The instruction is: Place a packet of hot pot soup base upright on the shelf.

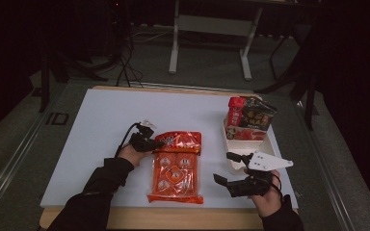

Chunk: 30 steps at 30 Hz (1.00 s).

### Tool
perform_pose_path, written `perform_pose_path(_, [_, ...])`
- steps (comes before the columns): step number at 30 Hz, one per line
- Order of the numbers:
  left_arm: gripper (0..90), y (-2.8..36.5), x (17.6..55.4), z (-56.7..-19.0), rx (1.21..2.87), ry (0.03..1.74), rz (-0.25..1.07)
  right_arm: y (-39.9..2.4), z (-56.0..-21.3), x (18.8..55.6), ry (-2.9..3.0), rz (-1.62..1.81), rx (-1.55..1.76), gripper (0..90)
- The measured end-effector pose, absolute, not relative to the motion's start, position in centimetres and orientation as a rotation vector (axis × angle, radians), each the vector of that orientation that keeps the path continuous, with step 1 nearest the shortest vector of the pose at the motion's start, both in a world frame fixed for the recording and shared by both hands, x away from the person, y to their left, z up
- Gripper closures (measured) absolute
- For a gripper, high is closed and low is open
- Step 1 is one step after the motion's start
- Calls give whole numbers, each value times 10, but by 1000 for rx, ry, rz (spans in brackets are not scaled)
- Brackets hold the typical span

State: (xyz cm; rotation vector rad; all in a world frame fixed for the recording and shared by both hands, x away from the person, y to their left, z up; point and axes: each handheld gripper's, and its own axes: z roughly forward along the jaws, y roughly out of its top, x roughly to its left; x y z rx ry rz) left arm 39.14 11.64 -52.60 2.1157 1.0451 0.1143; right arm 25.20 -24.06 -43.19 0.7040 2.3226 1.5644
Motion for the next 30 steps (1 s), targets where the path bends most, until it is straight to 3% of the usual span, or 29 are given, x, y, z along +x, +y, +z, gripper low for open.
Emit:
perform_pose_path(8, [896,121,380,-506,2081,1009,148,-238,-436,255,2355,1565,655,178])
perform_pose_path(30, [897,121,354,-462,2028,905,212,-245,-424,252,2249,1537,780,106])
